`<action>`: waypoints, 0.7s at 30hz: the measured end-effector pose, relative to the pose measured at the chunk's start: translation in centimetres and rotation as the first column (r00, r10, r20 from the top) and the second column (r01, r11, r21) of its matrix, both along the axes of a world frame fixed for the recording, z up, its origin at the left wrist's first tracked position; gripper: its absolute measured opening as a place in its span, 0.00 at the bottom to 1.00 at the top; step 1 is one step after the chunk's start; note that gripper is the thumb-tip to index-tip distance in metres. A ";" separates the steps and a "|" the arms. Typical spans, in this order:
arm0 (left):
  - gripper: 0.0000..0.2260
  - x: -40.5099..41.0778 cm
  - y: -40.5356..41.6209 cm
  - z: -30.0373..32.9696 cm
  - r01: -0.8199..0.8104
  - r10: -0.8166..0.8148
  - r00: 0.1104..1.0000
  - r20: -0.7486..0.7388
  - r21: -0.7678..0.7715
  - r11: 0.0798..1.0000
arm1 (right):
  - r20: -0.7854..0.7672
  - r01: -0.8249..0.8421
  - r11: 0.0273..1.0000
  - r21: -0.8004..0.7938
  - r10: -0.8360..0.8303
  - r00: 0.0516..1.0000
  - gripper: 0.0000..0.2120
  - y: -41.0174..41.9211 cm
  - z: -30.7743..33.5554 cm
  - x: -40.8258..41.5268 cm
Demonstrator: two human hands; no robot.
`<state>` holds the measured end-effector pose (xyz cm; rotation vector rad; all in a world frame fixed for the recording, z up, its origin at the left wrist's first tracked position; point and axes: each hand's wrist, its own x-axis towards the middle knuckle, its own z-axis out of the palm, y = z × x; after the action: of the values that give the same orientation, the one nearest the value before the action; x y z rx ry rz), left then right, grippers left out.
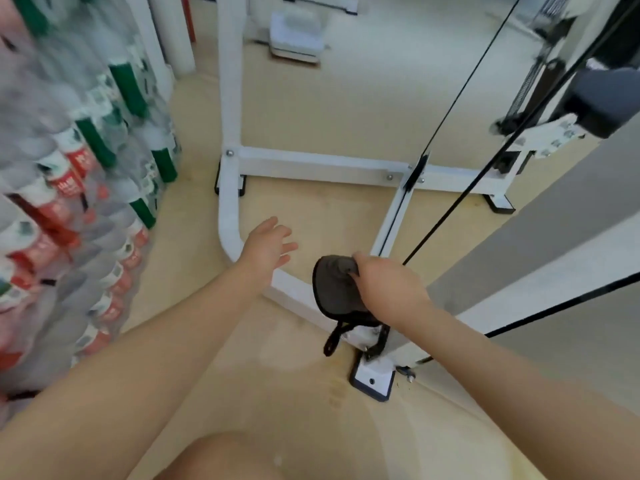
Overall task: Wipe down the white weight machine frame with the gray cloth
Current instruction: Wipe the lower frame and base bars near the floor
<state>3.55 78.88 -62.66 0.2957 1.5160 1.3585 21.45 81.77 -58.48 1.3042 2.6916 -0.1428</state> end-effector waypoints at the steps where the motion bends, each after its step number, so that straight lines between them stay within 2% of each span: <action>1: 0.19 -0.7 -0.2 1.2 -0.031 0.032 0.999 -0.029 0.019 0.999 | -0.171 0.032 0.997 -0.066 -0.043 0.984 0.09 0.3 1.0 -1.2; 3: 0.15 -2.3 -0.3 4.0 -0.088 0.095 0.988 -0.118 0.071 0.994 | -0.452 0.032 0.969 -0.245 -0.143 0.881 0.15 1.2 3.6 -3.8; 5: 0.10 -4.0 -0.2 6.9 -0.148 0.174 0.965 -0.197 0.139 0.979 | -0.646 0.005 0.899 -0.437 -0.318 0.694 0.14 2.0 6.2 -6.2; 7: 0.08 -5.4 -0.1 9.8 -0.196 0.244 0.938 -0.246 0.204 0.959 | -0.702 -0.061 0.788 -0.613 -0.508 0.499 0.12 2.5 8.6 -8.2; 9: 0.08 -6.3 0.0 12.1 -0.202 0.268 0.920 -0.284 0.242 0.949 | -0.703 -0.140 0.720 -0.680 -0.586 0.403 0.12 2.8 10.7 -9.9; 15: 0.08 -8.2 0.0 18.1 -0.283 0.385 0.865 -0.322 0.320 0.904 | -0.750 -0.274 0.704 -0.655 -0.562 0.349 0.13 3.6 16.7 -14.2; 18: 0.08 -9.4 -0.8 22.4 -0.291 0.400 0.839 -0.369 0.318 0.903 | -0.750 -0.292 0.701 -0.650 -0.533 0.391 0.13 3.3 21.1 -15.6; 21: 0.07 -11.0 -1.3 27.0 -0.313 0.416 0.837 -0.355 0.312 0.897 | -0.743 -0.298 0.692 -0.658 -0.529 0.411 0.13 3.0 26.4 -17.1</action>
<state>-7.43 77.56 -35.66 0.4897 1.8230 1.8878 4.35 84.77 -32.10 1.2939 2.5018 -2.3590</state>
